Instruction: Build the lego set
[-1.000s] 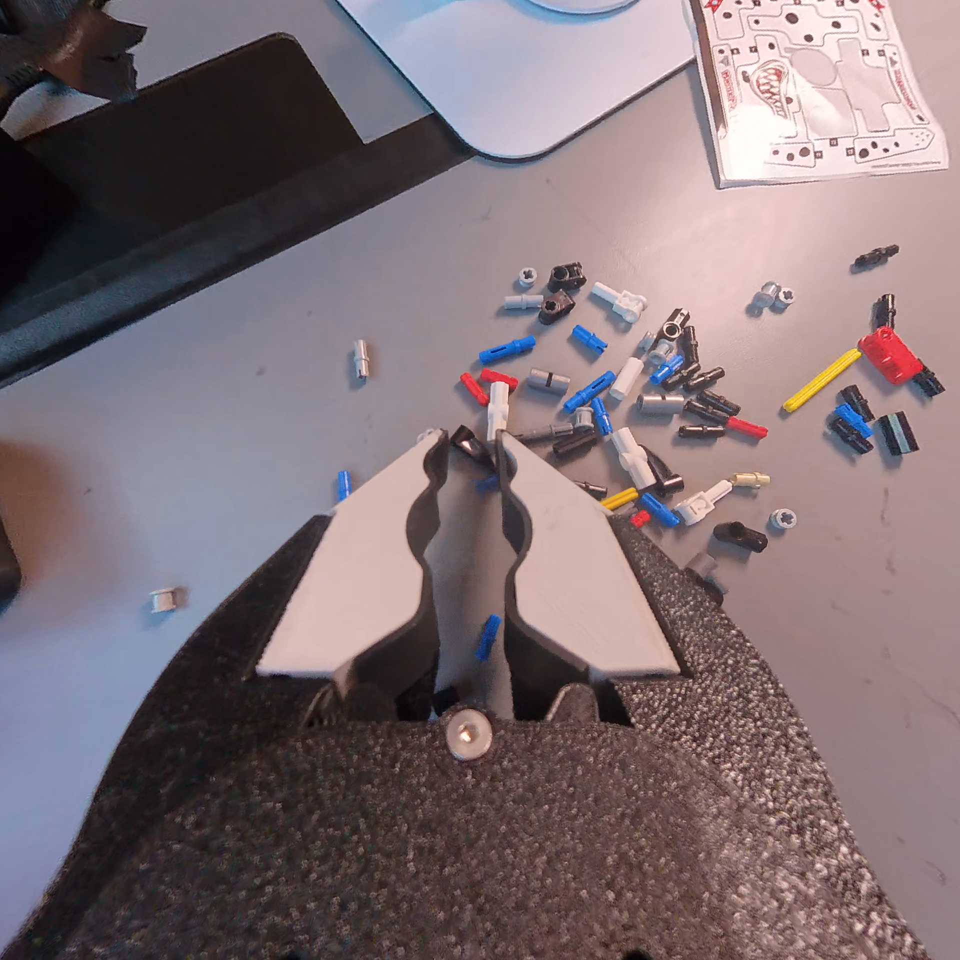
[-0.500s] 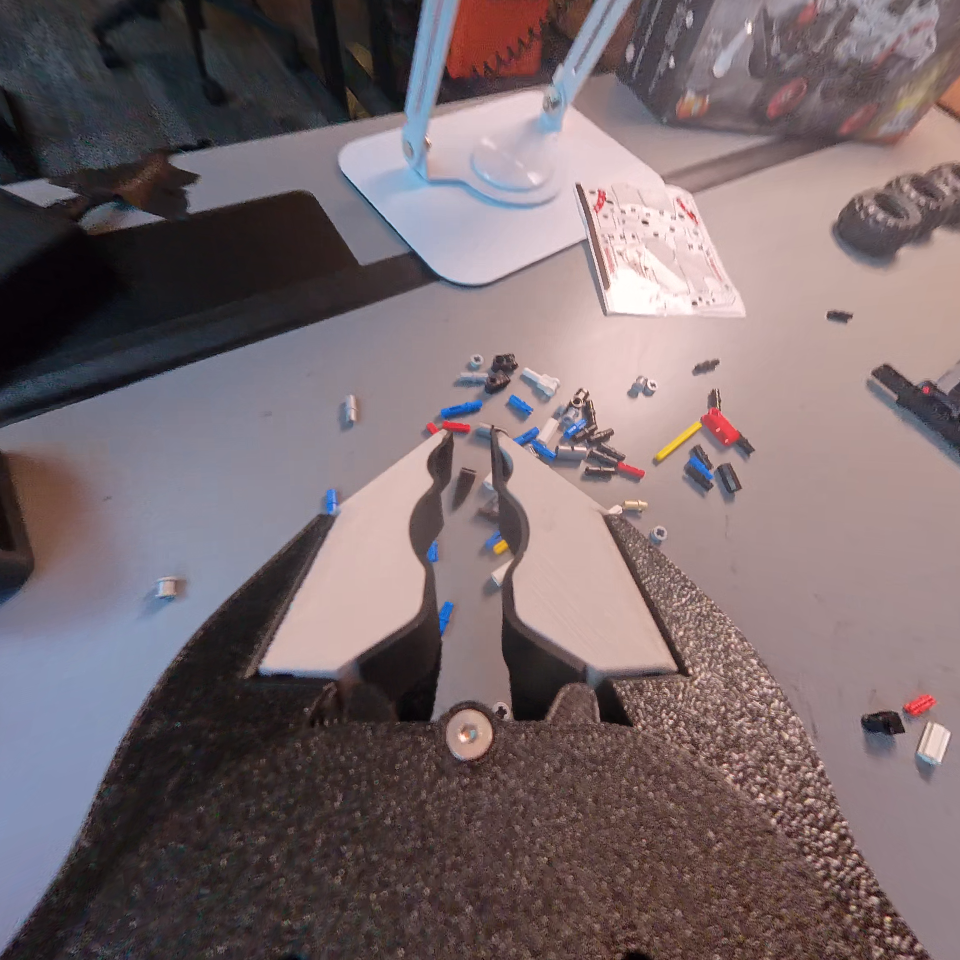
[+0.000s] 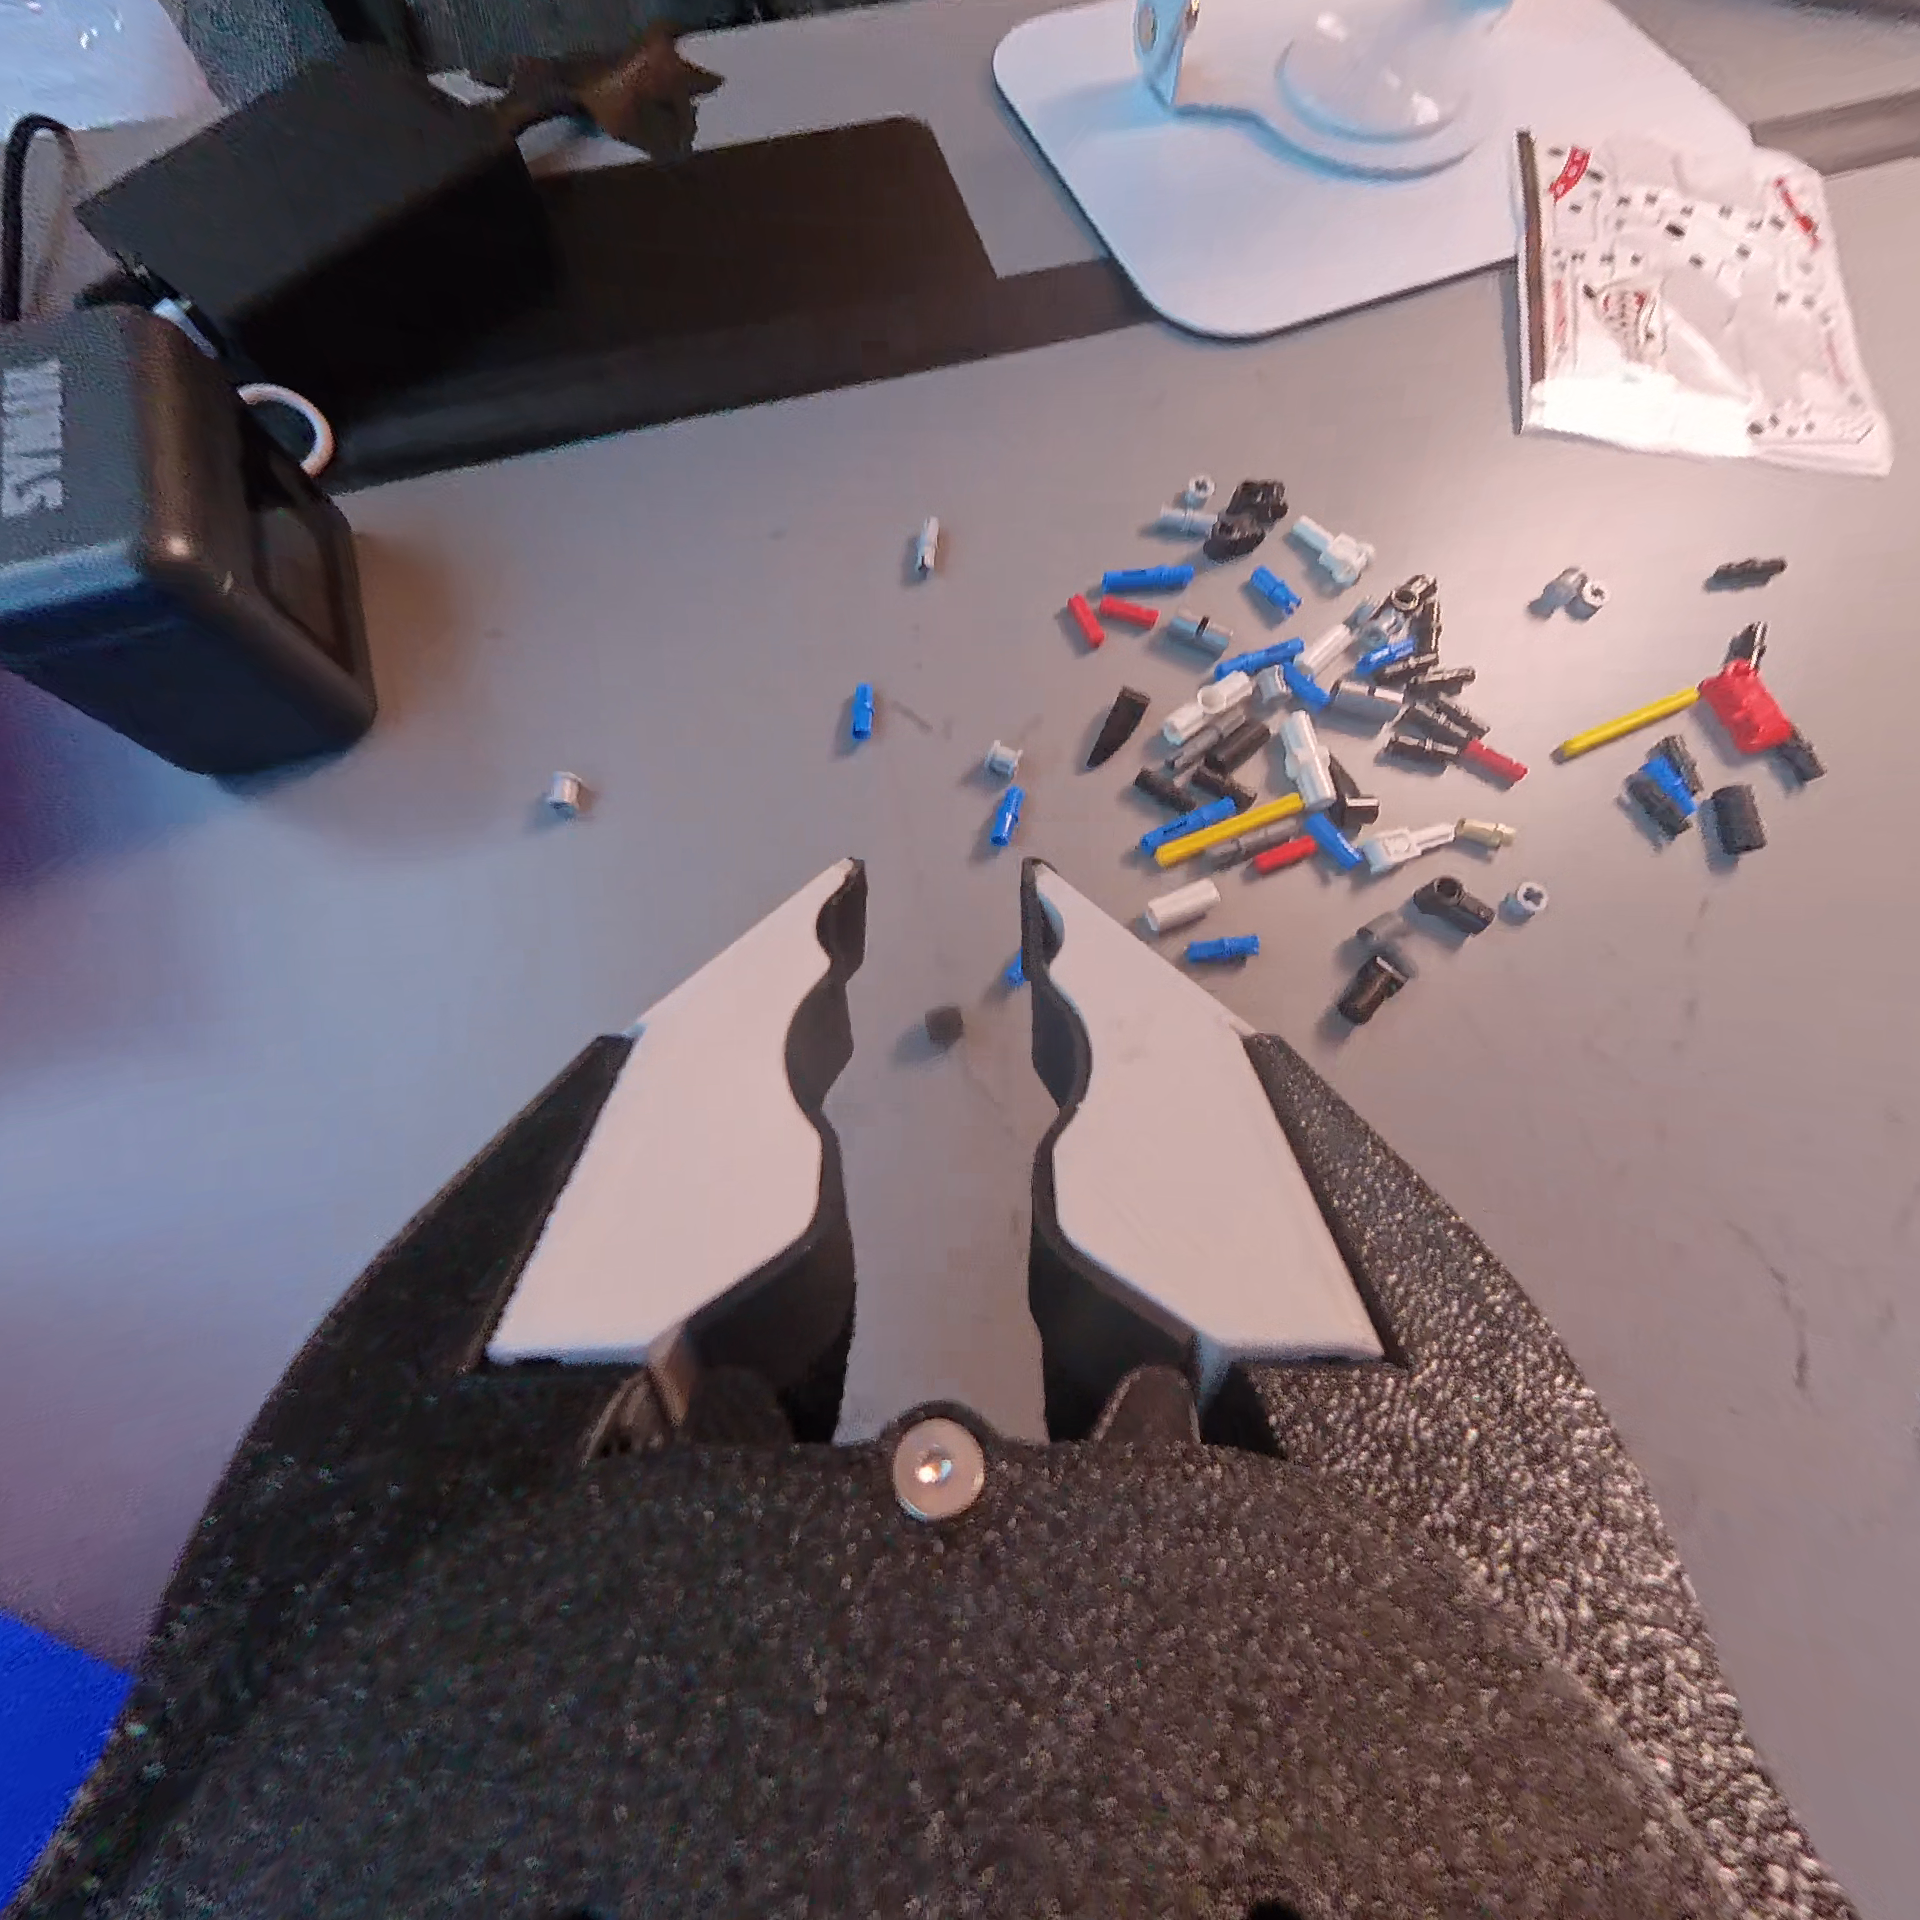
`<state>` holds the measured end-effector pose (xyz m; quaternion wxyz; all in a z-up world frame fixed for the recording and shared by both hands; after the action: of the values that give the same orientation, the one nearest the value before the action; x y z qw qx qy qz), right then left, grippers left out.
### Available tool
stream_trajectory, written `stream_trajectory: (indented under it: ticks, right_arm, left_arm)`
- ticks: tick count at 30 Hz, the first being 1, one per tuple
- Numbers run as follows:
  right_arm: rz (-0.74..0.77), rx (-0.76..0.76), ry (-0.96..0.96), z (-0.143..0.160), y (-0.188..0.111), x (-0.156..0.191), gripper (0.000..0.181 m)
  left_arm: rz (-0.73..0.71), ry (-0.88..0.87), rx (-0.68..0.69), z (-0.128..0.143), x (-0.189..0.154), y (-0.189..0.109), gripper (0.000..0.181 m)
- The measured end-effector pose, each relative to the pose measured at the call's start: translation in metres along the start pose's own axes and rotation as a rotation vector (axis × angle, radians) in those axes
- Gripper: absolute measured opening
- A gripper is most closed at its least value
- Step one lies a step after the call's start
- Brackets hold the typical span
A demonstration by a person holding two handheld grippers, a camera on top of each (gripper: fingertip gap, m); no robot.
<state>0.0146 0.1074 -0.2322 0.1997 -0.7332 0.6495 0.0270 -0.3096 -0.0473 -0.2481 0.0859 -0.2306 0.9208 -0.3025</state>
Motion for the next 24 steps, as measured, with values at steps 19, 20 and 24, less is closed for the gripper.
stream_trajectory:
  ticks: [19,20,24]
  right_arm:
    - [0.006,0.013,-0.011,0.001,0.000,0.000,0.062]
    - [0.006,0.013,-0.012,0.001,0.000,0.000,0.062]
    - [0.008,0.019,-0.015,0.002,0.000,-0.001,0.062]
  left_arm:
    - [0.119,0.037,0.118,0.036,-0.030,0.008,0.008]
    - [0.124,0.045,0.115,0.036,-0.032,0.008,0.008]
    - [0.138,0.069,0.072,0.031,-0.036,0.006,0.010]
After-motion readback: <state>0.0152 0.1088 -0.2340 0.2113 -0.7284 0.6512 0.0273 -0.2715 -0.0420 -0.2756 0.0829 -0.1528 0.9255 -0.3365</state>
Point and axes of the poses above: each gripper's, where its closed fingertips meet, y out along the fingers, z out of its underside, x = y × z across the jaws, the point moved 5 cm from there along -y, back along the fingers, and after that the axes turned 2 degrees about -x, right-handed, at the moved point
